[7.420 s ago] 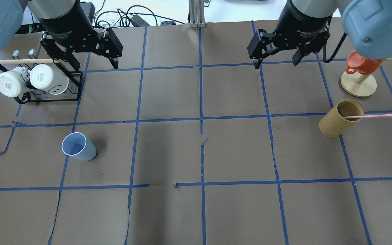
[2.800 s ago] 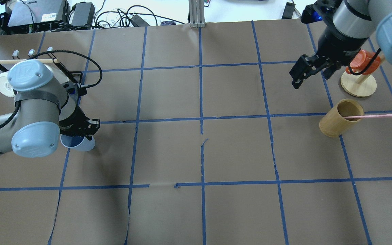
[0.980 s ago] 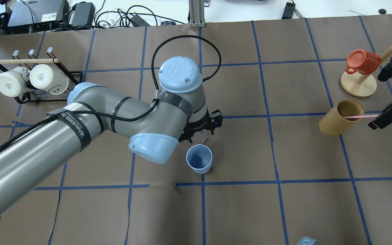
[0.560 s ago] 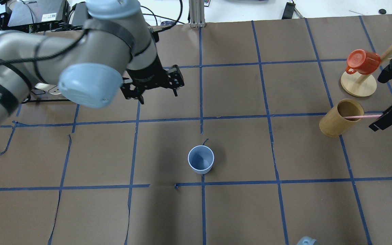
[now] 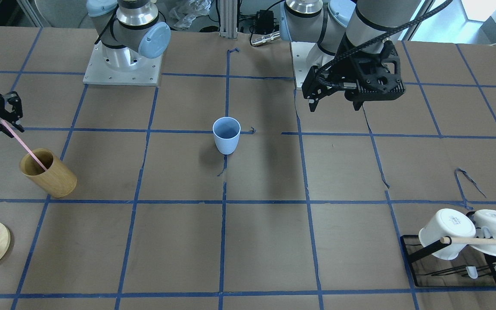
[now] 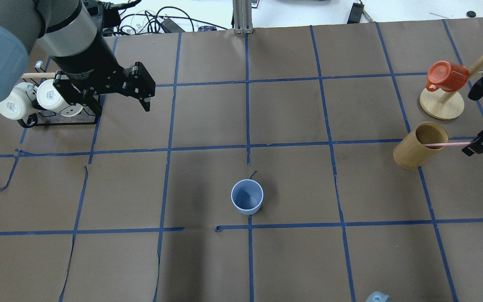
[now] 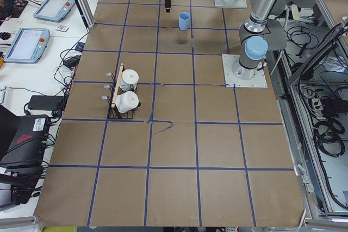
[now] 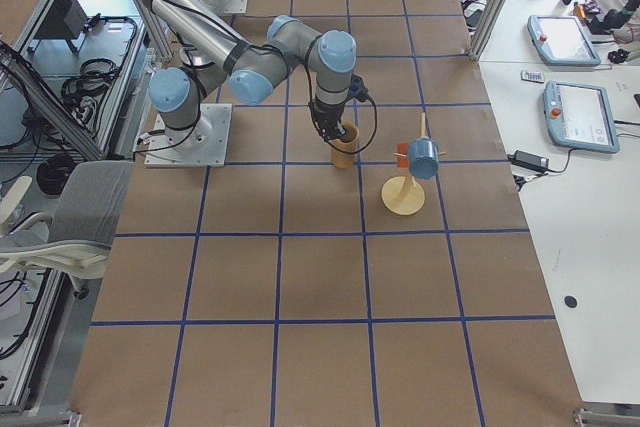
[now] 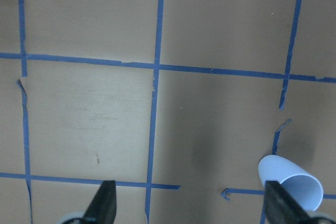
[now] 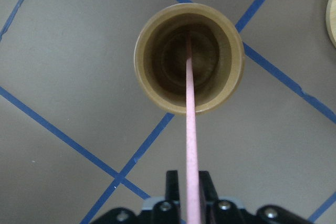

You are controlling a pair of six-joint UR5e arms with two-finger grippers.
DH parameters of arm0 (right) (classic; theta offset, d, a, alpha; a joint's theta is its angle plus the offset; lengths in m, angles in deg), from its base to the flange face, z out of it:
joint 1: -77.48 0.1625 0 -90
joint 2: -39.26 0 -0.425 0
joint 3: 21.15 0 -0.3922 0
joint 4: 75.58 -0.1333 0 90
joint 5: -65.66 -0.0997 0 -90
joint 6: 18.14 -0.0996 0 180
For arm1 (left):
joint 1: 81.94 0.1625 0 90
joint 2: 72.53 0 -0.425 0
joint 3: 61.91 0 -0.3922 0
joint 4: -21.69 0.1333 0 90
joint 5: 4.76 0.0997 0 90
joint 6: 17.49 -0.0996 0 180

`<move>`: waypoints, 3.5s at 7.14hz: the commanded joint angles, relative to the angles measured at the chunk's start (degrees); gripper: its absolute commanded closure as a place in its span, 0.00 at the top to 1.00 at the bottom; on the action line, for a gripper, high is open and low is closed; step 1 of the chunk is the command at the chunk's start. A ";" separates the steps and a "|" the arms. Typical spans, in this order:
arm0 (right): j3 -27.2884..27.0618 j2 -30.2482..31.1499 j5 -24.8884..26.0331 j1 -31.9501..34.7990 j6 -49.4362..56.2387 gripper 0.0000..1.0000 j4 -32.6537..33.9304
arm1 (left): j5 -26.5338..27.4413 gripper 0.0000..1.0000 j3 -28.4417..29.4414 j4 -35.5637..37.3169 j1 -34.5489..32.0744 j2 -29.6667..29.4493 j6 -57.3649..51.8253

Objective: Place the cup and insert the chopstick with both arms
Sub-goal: 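Pull the pink chopstick up out of the wooden cup with right gripper, then carry the chopstick over the blue cup with the right gripper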

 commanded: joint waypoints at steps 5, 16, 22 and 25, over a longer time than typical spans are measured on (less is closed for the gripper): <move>7.05 0.70 1.91 0.70 -4.66 0.08 -10.15 | -0.23 1.00 -1.17 3.17 0.93 0.23 -0.45; 32.93 1.58 2.70 38.51 -53.01 0.03 -45.79 | -0.14 1.00 -1.09 3.26 1.11 0.49 -0.45; 21.41 -2.46 -4.87 60.29 -86.23 0.03 -25.93 | -0.14 1.00 -0.91 3.26 1.11 0.49 -0.45; 19.92 -3.78 -5.57 60.47 -86.85 0.05 -25.22 | -0.14 1.00 -0.82 3.26 1.11 0.49 -0.45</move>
